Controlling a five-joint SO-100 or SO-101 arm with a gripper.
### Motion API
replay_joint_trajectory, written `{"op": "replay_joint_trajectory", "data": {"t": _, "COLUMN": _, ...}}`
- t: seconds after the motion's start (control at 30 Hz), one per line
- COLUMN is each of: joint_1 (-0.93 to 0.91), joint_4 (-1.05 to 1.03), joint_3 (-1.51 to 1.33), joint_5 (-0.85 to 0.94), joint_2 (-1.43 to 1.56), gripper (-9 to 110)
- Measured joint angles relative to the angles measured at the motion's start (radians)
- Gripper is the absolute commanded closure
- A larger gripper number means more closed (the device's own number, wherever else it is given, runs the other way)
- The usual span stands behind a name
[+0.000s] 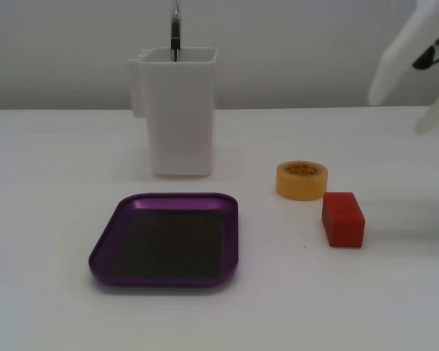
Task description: Remove the cube from the box.
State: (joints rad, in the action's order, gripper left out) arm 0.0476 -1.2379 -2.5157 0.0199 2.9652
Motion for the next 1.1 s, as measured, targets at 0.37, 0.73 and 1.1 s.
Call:
{"op": "replay_joint_trajectory", "data": {"t": 0.37, "joint_1": -0.005, "joint_4": 0.055, "joint_3": -0.268, "joint_5": 0.000, "joint_2": 0.385, "gripper": 87}}
{"op": "replay_joint_trajectory", "data": {"t": 0.73, "joint_1": -0.003, "joint_4": 0.064, "joint_3": -0.505, "joint_5": -0.003, "joint_2": 0.390, "gripper": 100}}
{"op": "replay_joint_trajectory", "data": {"t": 1.1, "joint_1": -0.003, "joint_4": 0.066, "joint_3": -0.535, "joint_5": -0.003, "joint_2": 0.390, "gripper": 102}}
